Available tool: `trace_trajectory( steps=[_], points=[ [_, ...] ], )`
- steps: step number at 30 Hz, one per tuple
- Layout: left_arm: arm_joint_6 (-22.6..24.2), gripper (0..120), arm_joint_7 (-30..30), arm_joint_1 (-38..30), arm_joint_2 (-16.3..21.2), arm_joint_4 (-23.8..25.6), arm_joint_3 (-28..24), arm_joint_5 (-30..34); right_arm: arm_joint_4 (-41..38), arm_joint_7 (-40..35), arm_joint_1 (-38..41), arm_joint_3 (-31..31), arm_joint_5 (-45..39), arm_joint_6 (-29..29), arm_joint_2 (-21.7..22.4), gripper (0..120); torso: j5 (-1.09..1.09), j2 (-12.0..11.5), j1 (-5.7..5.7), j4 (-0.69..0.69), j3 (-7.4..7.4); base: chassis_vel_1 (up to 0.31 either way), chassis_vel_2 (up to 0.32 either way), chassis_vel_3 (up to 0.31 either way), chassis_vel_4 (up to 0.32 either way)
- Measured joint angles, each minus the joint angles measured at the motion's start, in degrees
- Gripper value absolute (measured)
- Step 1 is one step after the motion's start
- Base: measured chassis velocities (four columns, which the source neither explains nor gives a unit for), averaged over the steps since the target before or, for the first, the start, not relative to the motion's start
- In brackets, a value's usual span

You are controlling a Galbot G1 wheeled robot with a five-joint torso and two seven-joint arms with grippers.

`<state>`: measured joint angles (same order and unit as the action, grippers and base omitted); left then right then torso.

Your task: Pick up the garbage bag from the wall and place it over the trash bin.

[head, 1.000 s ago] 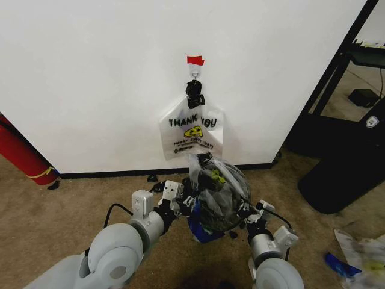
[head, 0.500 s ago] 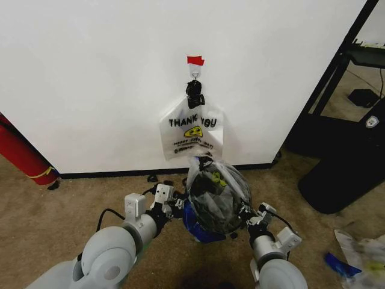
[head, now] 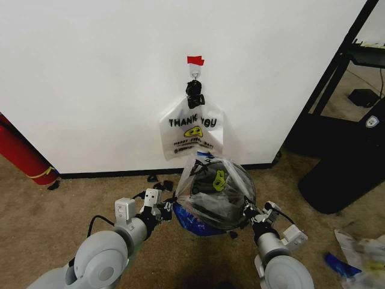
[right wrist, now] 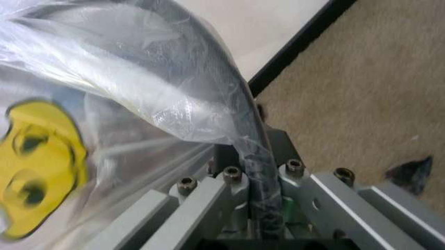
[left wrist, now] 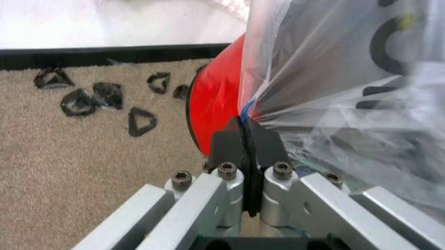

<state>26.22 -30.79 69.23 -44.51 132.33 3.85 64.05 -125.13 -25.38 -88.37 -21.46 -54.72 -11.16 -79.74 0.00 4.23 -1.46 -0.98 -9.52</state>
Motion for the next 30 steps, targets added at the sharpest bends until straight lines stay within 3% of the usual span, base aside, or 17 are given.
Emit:
trace_trajectory(
  steps=[9,14,20,30],
  points=[
    [-5.0,0,2.8,-3.0,-3.9,-6.6,-2.2,-3.1,-1.7,-1.0,-1.0,-1.2,-5.3,-2.1,-0.2,0,0.0,0.0,0.0,0.0,0.0,0.0,0.0,0.0,0.0],
    [-10.9,0,4.6,-5.9,-6.2,-11.3,-4.3,-6.2,-2.2,-0.4,-1.6,-0.7,-5.5,-3.0,-0.4,0,-0.01,0.0,0.0,-0.02,0.0,0.0,0.0,0.0,0.0],
    [-11.0,0,5.5,-3.6,-4.8,-10.6,-3.3,-7.1,-1.3,-0.4,-1.1,-1.1,-4.7,-2.7,-0.1,0,0.0,0.0,0.0,0.01,0.0,0.0,0.0,0.0,0.0],
    [-8.5,33,5.4,1.1,-2.1,-6.7,0.9,-9.3,0.9,-1.4,0.7,-1.5,-4.1,-2.0,0.0,0,-0.01,0.0,0.0,0.0,0.0,0.0,0.0,0.0,0.0]
  ],
)
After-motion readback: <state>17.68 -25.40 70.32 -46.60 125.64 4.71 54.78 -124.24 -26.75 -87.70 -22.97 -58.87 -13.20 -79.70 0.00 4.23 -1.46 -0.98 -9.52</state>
